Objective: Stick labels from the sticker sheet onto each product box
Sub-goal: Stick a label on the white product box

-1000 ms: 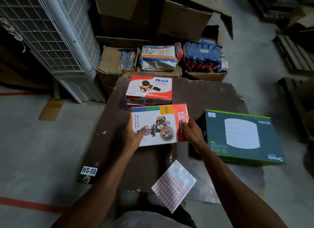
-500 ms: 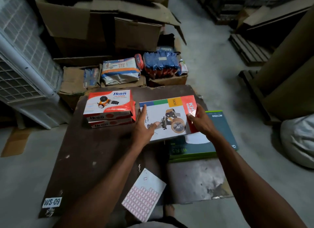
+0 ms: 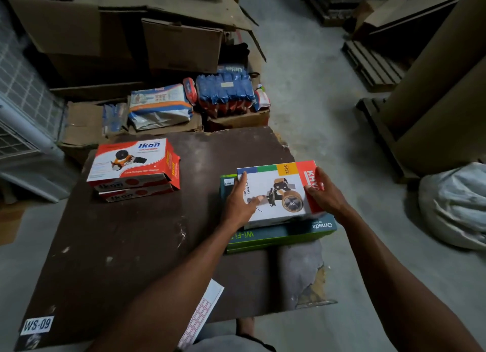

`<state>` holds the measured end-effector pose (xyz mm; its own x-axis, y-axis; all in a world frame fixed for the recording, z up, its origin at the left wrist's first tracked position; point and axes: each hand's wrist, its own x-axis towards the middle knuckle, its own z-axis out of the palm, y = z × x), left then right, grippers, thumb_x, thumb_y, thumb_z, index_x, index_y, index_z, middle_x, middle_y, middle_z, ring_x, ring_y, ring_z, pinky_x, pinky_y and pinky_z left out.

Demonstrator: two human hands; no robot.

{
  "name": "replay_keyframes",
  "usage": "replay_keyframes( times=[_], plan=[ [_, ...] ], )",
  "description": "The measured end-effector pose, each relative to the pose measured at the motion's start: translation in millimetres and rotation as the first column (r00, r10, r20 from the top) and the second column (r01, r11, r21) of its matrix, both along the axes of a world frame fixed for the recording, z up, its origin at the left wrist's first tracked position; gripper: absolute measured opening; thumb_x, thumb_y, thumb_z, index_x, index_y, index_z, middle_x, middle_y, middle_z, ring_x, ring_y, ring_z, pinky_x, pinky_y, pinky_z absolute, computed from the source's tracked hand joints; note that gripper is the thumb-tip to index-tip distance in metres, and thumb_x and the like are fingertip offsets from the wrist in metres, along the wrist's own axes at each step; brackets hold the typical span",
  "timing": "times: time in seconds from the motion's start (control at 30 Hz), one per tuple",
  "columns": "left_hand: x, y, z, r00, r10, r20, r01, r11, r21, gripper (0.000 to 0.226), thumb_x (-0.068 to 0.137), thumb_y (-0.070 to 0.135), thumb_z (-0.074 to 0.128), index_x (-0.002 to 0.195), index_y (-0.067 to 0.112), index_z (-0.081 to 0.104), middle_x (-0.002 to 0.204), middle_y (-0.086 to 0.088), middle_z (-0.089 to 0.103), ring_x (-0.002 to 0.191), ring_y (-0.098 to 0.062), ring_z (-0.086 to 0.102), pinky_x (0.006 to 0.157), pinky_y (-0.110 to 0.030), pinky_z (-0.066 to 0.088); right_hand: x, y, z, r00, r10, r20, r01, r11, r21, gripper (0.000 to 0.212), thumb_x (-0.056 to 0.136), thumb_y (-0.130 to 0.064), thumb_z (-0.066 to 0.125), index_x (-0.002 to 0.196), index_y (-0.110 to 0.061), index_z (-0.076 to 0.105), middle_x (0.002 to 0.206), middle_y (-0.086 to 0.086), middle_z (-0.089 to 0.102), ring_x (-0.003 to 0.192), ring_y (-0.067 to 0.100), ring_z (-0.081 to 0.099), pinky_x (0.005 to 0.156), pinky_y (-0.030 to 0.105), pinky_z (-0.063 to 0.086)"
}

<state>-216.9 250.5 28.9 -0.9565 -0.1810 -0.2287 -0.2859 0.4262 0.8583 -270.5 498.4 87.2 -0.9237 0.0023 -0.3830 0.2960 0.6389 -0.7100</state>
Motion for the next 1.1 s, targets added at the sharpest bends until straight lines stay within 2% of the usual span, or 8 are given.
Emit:
replay_keyframes(
  times=[0.27,0.57,0.7,0.87,0.93,1.03,1.1],
  plan=[
    [-0.1,6.9,-9.9,0.999,0.012,0.037,-0.010,0.998,-0.055,0.084,0.092,0.038,0.071,0.159,0.039,0.020,0.166,0.005,0.026,0.149,-0.018,0.032,0.117,-0.042,0.038,-2.5,8.5,-13.3,0.998,0.044,0.040,-0.045,0.999,0.012,0.072,0.104,-0.035,0.054,0.162,-0.033,0.011,0.161,0.013,0.038,0.133,0.040,0.051,0.109,0.060,0.043],
    [3.6,4.9,-13.3,0.998,0.018,0.056,-0.018,1.000,-0.011,0.083,0.093,0.036,0.070,0.158,0.042,0.018,0.163,0.004,0.033,0.142,-0.020,0.041,0.108,-0.046,0.048,1.6,10.5,-23.1,0.996,0.086,0.007,-0.086,0.996,0.026,0.074,0.103,-0.041,0.053,0.162,-0.033,0.009,0.160,0.010,0.040,0.135,0.038,0.051,0.110,0.060,0.043],
    [5.5,4.2,-11.0,0.997,0.020,0.073,-0.021,1.000,0.006,0.081,0.092,0.042,0.068,0.155,0.050,0.016,0.160,0.005,0.037,0.139,-0.020,0.045,0.106,-0.047,0.050,3.0,8.9,-20.1,0.995,0.100,0.007,-0.100,0.994,0.035,0.072,0.104,-0.040,0.052,0.162,-0.031,0.010,0.160,0.010,0.039,0.135,0.039,0.050,0.111,0.059,0.042],
    [8.1,3.7,-6.9,0.997,-0.014,0.071,0.014,1.000,-0.003,0.083,0.093,0.046,0.065,0.155,0.052,0.011,0.164,0.005,0.031,0.144,-0.022,0.039,0.108,-0.050,0.048,3.9,7.8,-22.4,0.997,0.082,0.006,-0.082,0.997,-0.013,0.066,0.102,-0.042,0.055,0.156,-0.034,0.017,0.154,0.009,0.047,0.127,0.038,0.058,0.103,0.063,0.048],
    [9.1,2.2,-6.8,0.997,-0.025,0.068,0.025,1.000,-0.004,0.084,0.093,0.048,0.065,0.155,0.053,0.008,0.165,0.006,0.028,0.147,-0.022,0.035,0.108,-0.051,0.047,3.3,9.6,-27.8,0.998,0.068,0.004,-0.068,0.998,-0.011,0.068,0.099,-0.051,0.056,0.154,-0.036,0.018,0.154,0.009,0.047,0.127,0.038,0.058,0.103,0.064,0.048],
    [13.5,-2.5,-6.8,0.999,-0.026,0.047,0.028,0.999,-0.035,0.081,0.095,0.044,0.064,0.158,0.044,0.014,0.166,0.005,0.023,0.150,-0.021,0.030,0.115,-0.047,0.040,1.1,10.9,-35.0,1.000,0.000,-0.025,0.002,0.996,0.093,0.091,0.084,-0.074,0.057,0.157,-0.036,0.018,0.158,0.011,0.043,0.138,0.044,0.046,0.110,0.071,0.035],
    [19.2,-7.9,-5.9,1.000,0.002,0.024,-0.001,0.998,-0.061,0.078,0.096,0.038,0.064,0.159,0.039,0.018,0.166,0.001,0.024,0.150,-0.022,0.029,0.119,-0.045,0.035,4.6,7.8,-31.6,0.995,-0.015,-0.100,0.036,0.978,0.205,0.093,0.087,-0.068,0.062,0.160,-0.028,0.021,0.161,0.014,0.037,0.148,0.046,0.029,0.117,0.072,0.019]
  ],
)
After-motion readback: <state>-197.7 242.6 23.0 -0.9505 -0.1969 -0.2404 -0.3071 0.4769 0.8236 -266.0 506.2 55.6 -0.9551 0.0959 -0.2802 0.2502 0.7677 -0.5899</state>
